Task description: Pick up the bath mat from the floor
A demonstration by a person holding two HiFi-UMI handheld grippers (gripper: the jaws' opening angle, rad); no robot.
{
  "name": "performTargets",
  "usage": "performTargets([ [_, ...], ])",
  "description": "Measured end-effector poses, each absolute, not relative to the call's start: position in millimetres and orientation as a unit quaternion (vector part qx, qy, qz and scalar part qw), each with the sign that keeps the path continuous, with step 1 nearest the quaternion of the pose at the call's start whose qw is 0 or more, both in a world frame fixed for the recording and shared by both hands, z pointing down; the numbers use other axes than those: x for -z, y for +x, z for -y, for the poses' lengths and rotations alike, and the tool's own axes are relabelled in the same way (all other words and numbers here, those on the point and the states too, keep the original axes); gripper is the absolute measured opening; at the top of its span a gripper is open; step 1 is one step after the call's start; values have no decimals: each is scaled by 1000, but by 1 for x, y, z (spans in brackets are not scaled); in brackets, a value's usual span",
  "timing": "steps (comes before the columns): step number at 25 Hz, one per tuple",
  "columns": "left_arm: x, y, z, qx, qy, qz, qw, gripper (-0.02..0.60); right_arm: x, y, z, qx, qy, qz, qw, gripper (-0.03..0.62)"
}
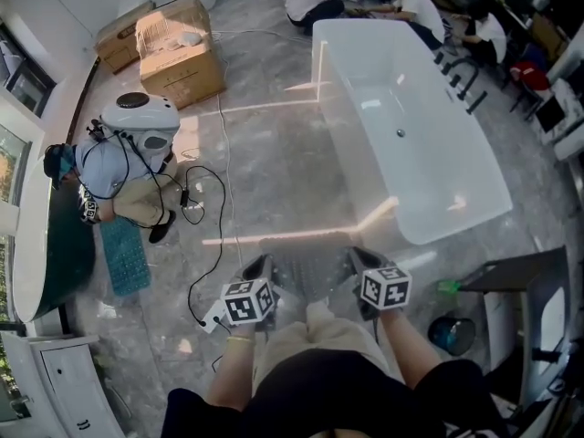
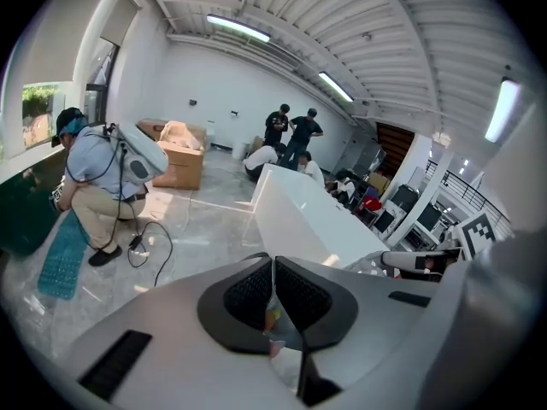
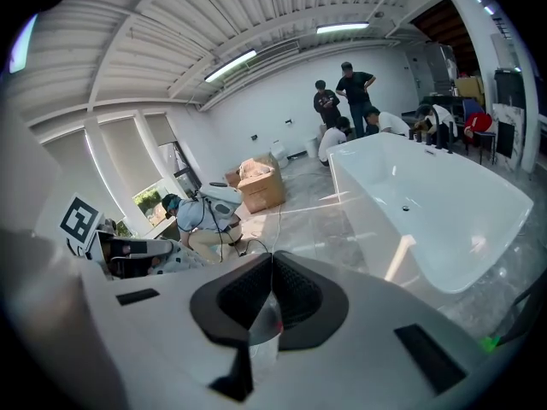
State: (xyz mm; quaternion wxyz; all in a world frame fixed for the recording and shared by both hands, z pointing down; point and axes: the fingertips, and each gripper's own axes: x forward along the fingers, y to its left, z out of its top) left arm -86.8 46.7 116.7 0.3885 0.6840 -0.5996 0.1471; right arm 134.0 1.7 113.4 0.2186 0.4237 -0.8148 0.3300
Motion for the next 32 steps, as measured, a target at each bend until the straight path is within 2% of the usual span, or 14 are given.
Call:
performTargets([
  [18, -83, -83, -56, -106, 707, 598, 363, 9, -67, 134, -22, -312, 426, 831, 175, 17],
  [32, -79, -82, -49, -101, 706, 601, 361, 9, -67, 136, -13, -310, 424, 832, 177, 17],
])
